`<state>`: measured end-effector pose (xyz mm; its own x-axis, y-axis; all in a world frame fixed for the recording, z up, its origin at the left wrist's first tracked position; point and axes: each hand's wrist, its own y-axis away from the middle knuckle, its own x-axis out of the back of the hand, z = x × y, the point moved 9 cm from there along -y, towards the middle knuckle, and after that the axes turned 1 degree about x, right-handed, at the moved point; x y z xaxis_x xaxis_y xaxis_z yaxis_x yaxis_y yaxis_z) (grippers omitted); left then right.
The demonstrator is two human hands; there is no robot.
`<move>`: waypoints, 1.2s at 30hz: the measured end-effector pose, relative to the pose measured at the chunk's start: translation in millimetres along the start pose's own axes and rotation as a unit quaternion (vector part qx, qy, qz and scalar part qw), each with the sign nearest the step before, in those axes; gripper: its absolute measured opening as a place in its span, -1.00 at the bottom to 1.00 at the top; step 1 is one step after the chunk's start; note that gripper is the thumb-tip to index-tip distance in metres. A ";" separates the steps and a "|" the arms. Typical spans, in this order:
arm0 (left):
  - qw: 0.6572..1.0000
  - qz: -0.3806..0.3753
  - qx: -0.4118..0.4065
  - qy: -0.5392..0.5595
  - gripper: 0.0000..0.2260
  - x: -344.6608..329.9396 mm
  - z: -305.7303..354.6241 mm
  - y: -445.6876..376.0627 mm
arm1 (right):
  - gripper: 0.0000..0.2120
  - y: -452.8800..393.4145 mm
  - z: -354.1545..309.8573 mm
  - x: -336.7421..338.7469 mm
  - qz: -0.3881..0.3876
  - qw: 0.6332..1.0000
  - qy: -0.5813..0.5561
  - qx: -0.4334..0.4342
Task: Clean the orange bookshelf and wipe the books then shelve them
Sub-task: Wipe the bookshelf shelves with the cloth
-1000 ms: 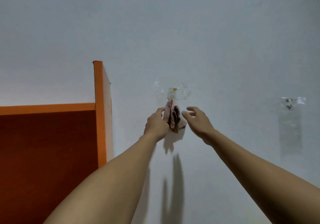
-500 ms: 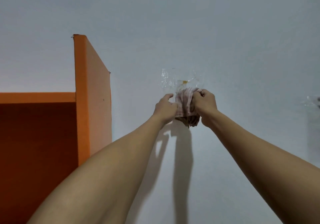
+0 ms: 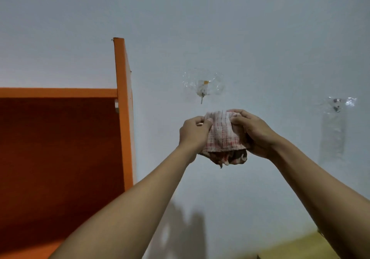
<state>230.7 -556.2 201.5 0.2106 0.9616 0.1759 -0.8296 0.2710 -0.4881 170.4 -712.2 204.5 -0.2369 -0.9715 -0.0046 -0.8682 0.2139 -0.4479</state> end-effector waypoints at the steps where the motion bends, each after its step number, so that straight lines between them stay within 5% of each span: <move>1: 1.000 0.013 0.000 -0.011 -0.75 2.8 -0.2 12.6 | -0.78 13.4 5.1 -2.7 -0.014 1.000 -0.010 -0.006; 5: 0.999 0.017 -0.003 -0.032 -0.76 16.8 5.1 65.1 | -0.80 75.4 21.2 -21.3 -0.059 0.994 -0.086 -0.027; 8: 0.999 0.012 -0.020 -0.030 -0.83 38.8 8.9 103.3 | -0.56 120.7 35.2 -44.9 -0.046 0.987 -0.145 -0.058; 13: 0.998 -0.015 -0.045 -0.037 -0.94 92.7 15.7 168.4 | -0.70 183.8 36.1 -119.5 -0.092 0.995 0.003 -0.043; 17: 0.989 0.005 -0.093 -0.119 -0.94 157.6 20.3 219.3 | -0.78 222.7 38.7 -174.1 -0.097 0.992 -0.015 -0.073; 22: 0.998 0.023 0.052 -0.008 -0.95 230.8 -22.3 267.1 | -0.78 251.9 39.2 -258.6 -0.105 0.991 -0.047 -0.065; 26: 0.973 0.030 0.198 0.116 -0.79 267.7 -53.3 297.1 | -0.80 255.7 34.9 -308.8 -0.085 0.995 0.023 -0.039; 33: 0.982 0.054 0.165 0.074 -0.74 327.6 -56.6 306.3 | -0.84 244.7 47.9 -359.6 -0.148 0.987 0.000 -0.056; 36: 0.985 0.024 0.165 0.039 -0.73 333.4 -52.9 297.1 | -0.69 241.0 66.9 -373.0 -0.211 0.972 -0.044 -0.096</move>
<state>81.8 -152.8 69.9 0.1959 0.9767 0.0871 -0.9598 0.2092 -0.1873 78.8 -305.0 38.5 0.1889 -0.9799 0.0641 -0.9472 -0.1990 -0.2514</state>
